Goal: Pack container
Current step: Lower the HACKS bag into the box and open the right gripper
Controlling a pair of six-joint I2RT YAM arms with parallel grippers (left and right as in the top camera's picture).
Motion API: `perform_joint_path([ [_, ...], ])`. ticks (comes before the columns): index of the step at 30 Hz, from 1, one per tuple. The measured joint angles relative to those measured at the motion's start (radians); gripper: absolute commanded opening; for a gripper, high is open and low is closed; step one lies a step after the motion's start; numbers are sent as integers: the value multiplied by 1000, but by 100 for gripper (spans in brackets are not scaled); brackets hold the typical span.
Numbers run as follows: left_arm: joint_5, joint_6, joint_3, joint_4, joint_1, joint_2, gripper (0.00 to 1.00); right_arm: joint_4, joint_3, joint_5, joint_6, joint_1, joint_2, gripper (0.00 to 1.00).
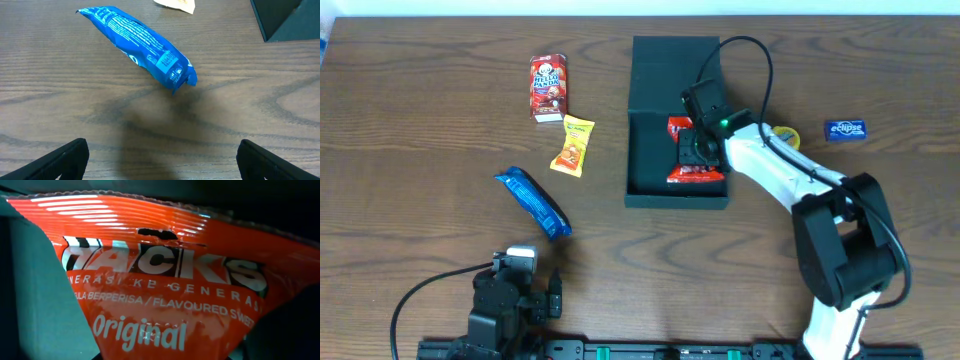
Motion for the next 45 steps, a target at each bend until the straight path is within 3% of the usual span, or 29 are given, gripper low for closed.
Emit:
perform_joint_path([
  [10, 0, 0, 0, 0, 0, 0, 95, -31, 0, 52, 14, 1, 0, 31],
  [14, 0, 0, 0, 0, 0, 0, 95, -26, 0, 63, 16, 1, 0, 48],
  [19, 0, 0, 0, 0, 0, 0, 95, -16, 0, 68, 18, 1, 0, 54],
  [24, 0, 0, 0, 0, 0, 0, 95, -13, 0, 68, 21, 8, 0, 73],
  [28, 0, 0, 0, 0, 0, 0, 95, -14, 0, 61, 23, 18, -11, 81],
  [32, 0, 0, 0, 0, 0, 0, 95, -28, 0, 56, 20, 21, -71, 99],
  [45, 0, 0, 0, 0, 0, 0, 95, -142, 0, 95, 21, 96, -430, 99],
])
